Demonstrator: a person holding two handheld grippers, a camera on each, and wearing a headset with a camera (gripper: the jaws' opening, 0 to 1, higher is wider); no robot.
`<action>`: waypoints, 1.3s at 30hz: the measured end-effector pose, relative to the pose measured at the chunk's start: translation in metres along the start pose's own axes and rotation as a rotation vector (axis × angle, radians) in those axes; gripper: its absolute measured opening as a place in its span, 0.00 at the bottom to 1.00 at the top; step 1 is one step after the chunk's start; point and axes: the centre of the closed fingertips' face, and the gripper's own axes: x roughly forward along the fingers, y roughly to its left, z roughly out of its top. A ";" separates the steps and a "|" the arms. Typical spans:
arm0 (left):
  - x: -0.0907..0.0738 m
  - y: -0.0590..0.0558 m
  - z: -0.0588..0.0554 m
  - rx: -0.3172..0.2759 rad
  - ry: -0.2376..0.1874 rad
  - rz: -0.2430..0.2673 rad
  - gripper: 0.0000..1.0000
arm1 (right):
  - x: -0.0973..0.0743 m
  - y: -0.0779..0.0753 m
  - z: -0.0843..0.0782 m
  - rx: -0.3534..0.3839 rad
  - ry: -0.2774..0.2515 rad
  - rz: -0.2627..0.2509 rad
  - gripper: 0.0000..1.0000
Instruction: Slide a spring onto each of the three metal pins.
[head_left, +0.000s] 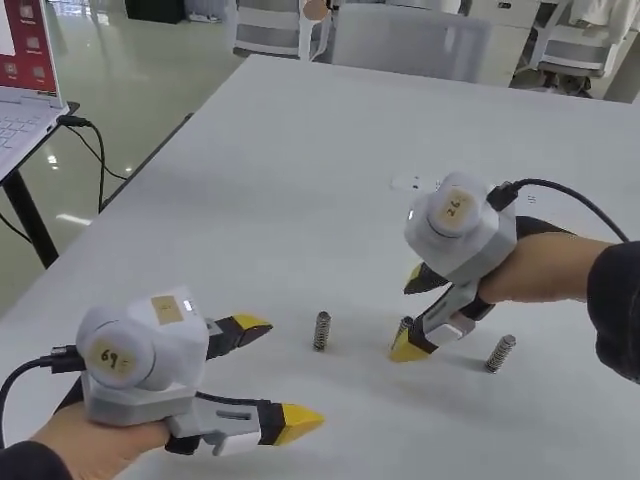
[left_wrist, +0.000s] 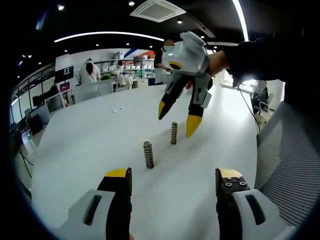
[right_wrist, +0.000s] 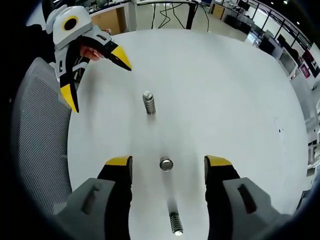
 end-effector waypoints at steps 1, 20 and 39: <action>0.000 0.000 0.000 0.001 0.001 0.000 0.66 | -0.001 0.000 -0.001 0.002 -0.002 -0.002 0.60; -0.002 -0.001 0.005 0.013 0.008 0.007 0.67 | -0.020 -0.012 -0.028 0.091 -0.087 -0.085 0.78; 0.003 -0.002 0.008 0.027 0.016 -0.008 0.67 | -0.046 -0.020 -0.061 0.234 -0.197 -0.188 0.85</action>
